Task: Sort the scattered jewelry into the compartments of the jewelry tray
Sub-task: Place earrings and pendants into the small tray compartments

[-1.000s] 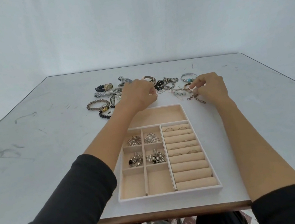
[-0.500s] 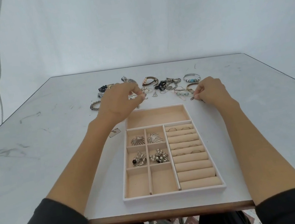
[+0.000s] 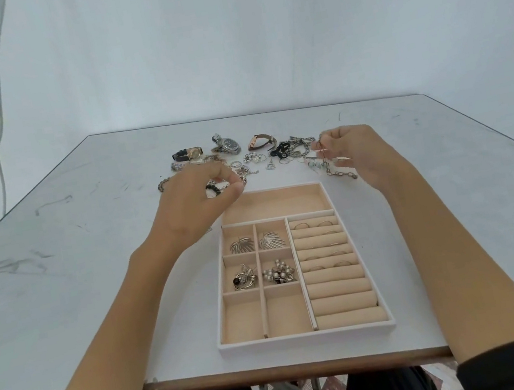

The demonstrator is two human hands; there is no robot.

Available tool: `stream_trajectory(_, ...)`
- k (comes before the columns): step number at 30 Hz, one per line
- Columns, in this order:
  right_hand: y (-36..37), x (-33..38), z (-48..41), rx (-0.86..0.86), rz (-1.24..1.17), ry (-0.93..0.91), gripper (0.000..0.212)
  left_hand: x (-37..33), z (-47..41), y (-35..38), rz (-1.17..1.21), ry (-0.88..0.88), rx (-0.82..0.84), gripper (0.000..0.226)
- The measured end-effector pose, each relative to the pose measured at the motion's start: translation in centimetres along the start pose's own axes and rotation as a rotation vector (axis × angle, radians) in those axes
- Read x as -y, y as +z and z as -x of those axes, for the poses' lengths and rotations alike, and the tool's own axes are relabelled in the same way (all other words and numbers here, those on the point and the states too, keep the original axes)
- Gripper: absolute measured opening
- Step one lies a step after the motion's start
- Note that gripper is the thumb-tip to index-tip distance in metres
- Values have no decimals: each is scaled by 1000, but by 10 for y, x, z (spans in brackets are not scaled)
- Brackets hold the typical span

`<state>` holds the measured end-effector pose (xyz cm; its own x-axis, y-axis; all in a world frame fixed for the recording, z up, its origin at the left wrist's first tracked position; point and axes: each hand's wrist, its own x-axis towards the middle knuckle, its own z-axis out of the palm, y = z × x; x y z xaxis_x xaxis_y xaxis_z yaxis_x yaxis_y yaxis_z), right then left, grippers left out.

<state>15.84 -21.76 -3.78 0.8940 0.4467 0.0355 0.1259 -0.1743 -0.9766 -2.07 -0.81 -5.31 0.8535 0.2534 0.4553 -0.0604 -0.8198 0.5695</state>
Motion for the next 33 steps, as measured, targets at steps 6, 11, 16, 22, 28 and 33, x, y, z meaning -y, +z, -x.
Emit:
stream_trajectory(6, 15, 9, 7, 152, -223, -28, 12, -6, 5, 4, 21, 8, 46, 25)
stream_trajectory(11, 32, 24, 20, 157, -347, -122, 11, -10, 10, 3, 68, 27, 73, 19)
stream_trajectory(16, 42, 40, 33, 235, -546, -190, 14, -11, 14, -1, 59, 46, 71, 14)
stream_trajectory(22, 48, 56, 48, 437, -740, -247, 18, -14, 23, -7, 128, 51, 54, 18)
stream_trajectory(28, 54, 63, 57, 578, -896, -187, 13, -24, 47, -15, 149, 73, 125, 22)
stream_trajectory(33, 60, 64, 61, 613, -892, -164, 12, -35, 76, -29, 59, 150, 178, 20)
